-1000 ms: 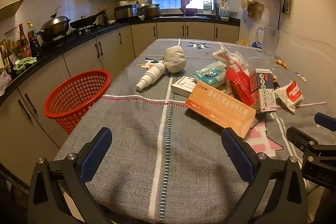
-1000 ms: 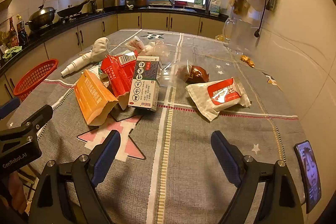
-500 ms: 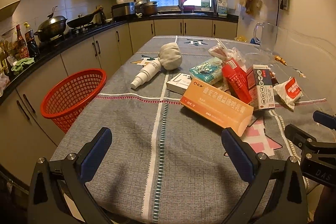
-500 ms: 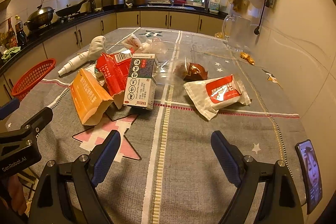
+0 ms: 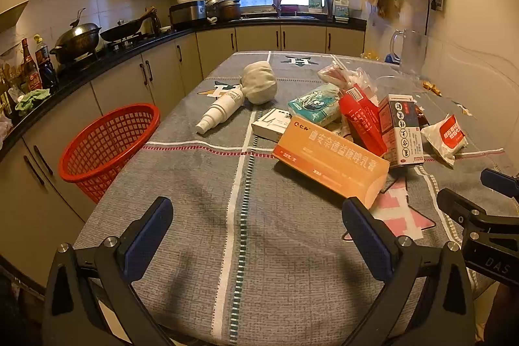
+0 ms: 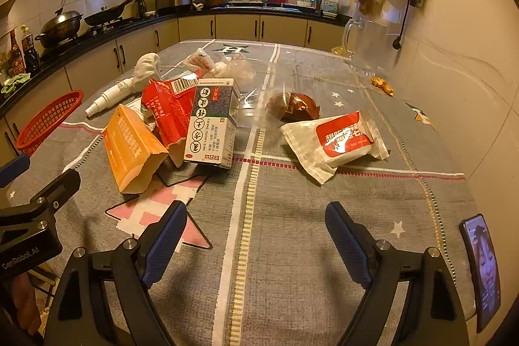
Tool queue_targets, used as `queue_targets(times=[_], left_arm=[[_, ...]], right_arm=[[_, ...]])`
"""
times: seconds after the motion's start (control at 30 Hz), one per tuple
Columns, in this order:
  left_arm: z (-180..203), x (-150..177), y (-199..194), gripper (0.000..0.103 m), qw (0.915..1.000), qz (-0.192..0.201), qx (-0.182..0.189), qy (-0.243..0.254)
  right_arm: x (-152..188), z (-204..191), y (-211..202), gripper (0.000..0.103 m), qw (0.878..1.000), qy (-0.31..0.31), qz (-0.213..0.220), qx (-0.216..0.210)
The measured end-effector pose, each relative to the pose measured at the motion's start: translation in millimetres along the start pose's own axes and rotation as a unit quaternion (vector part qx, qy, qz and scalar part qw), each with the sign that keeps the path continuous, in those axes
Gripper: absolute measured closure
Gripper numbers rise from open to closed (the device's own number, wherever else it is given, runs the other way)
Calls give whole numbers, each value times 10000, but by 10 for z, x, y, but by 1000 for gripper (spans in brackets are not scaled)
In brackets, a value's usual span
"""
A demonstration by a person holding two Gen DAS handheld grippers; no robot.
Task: Collect trash
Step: 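Move both tools toward the pile of packages on the table, then grasp the orange medicine box with the left tool while the right tool grasps the white-green medicine box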
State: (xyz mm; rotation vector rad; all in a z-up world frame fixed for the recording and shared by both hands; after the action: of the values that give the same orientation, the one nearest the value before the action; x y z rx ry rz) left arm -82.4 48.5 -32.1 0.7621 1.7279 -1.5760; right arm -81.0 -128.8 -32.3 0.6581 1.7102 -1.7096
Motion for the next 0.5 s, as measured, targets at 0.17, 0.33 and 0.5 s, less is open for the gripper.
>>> queue_targets(times=[0.17, 0.33, 0.5], left_arm=[[9, -10, 6, 0, 10000, -21, 23, 6], [18, -36, 14, 0, 10000, -56, 64, -12], [52, -95, 55, 0, 9998, -121, 159, -40]], right_arm=[[1, 20, 27, 15, 10000, 21, -23, -9], [-16, 39, 63, 15, 10000, 48, -46, -26], [-36, 36, 85, 16, 10000, 36, -51, -66]])
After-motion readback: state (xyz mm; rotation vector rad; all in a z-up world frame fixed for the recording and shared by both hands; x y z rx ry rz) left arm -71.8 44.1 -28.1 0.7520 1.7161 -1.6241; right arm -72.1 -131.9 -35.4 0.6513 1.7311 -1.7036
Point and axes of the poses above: each gripper's, at about its wrist camera, not at the fingertips, and y roughly the way its jaws point, z to its right, x to its underside, the point moved 10 cm from there along y, roughly the way its jaws point, and after that the axes turned 1 degree about x, right-handed, at the moved point
